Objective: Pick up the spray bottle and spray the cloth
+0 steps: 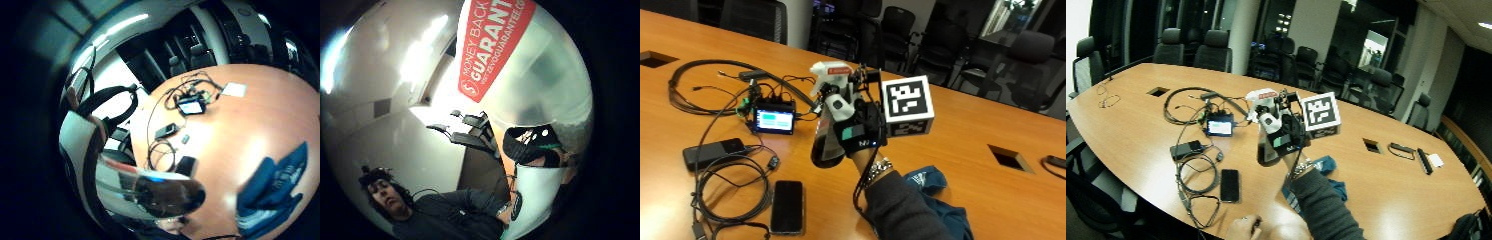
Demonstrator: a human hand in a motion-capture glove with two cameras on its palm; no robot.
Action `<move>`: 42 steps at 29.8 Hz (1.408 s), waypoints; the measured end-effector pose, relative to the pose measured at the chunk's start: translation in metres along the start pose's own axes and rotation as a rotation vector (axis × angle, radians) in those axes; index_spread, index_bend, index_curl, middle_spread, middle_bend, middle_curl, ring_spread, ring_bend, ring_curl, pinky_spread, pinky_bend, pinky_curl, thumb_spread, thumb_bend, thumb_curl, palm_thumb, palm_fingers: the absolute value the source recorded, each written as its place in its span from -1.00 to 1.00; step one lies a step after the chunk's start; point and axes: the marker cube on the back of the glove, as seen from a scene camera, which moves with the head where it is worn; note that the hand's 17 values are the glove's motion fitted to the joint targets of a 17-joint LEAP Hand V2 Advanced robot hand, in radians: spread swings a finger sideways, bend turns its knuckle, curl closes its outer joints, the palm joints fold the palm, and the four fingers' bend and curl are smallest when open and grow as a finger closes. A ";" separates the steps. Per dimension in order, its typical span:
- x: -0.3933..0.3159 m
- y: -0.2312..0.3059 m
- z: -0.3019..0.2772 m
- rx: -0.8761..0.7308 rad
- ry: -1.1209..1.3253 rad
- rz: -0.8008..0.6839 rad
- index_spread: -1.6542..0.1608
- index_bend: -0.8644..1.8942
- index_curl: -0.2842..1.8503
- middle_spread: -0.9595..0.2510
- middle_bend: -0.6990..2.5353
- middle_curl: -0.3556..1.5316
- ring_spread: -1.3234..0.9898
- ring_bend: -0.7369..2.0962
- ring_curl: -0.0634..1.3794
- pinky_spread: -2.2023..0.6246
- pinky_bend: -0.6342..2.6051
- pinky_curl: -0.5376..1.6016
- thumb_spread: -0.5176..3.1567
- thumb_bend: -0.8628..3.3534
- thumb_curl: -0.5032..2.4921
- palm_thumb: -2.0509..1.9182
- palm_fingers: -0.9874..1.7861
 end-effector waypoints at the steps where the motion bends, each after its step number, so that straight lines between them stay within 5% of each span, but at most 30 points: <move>1: 0.011 0.002 0.005 0.006 -0.027 0.010 0.51 -0.27 -0.32 0.20 -0.28 -0.02 -0.04 0.02 -0.25 0.34 -0.21 -0.10 -0.21 -0.60 -0.23 0.47 0.61; 15: 0.134 0.012 0.011 0.177 -0.017 0.227 0.52 -0.27 -0.32 0.22 -0.29 -0.02 0.00 0.00 -0.26 0.36 -0.28 -0.11 -0.12 -0.60 -0.27 0.48 0.58; 33: 0.066 -0.019 -0.009 0.278 0.069 -0.020 0.52 -0.28 -0.34 0.22 -0.29 -0.01 -0.02 0.00 -0.25 0.35 -0.27 -0.09 -0.07 -0.60 -0.30 0.47 0.60; 42: 0.092 0.003 0.007 0.197 0.058 0.076 0.52 -0.28 -0.35 0.21 -0.28 0.00 -0.03 0.01 -0.25 0.35 -0.28 -0.09 -0.03 -0.60 -0.33 0.45 0.58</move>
